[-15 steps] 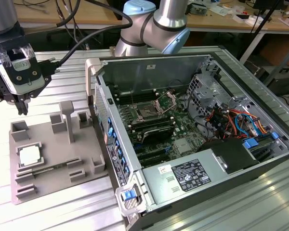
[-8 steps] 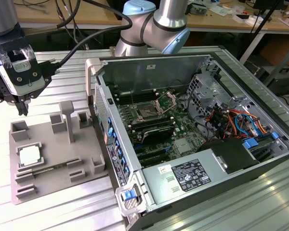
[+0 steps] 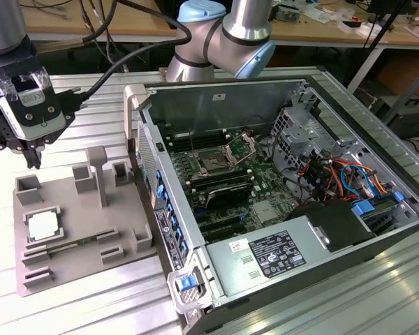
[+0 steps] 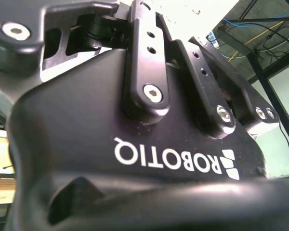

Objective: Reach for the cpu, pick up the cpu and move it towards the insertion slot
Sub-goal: 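Reach for the cpu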

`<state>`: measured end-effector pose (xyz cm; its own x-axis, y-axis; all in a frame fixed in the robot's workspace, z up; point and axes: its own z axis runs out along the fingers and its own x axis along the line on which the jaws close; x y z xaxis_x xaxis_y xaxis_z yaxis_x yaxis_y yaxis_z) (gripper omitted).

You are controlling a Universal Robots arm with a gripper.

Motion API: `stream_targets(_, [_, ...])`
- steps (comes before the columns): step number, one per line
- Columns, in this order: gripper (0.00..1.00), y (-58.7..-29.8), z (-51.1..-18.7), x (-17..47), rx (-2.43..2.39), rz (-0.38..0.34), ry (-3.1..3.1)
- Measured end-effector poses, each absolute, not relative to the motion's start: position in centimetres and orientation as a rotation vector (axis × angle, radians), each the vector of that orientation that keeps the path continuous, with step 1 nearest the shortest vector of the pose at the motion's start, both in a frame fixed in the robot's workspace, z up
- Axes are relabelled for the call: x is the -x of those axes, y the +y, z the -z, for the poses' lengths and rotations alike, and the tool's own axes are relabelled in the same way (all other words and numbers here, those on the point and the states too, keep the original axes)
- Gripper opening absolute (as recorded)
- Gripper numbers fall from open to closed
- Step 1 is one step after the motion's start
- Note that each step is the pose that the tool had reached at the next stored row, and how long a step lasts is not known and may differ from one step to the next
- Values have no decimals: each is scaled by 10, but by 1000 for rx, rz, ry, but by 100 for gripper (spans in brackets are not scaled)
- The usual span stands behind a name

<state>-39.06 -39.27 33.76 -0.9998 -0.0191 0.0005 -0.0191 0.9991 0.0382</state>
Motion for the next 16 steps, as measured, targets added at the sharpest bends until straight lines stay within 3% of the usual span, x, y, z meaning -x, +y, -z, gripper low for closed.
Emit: stream_targets(16, [11,-393,-334,391,-30,60,-3140])
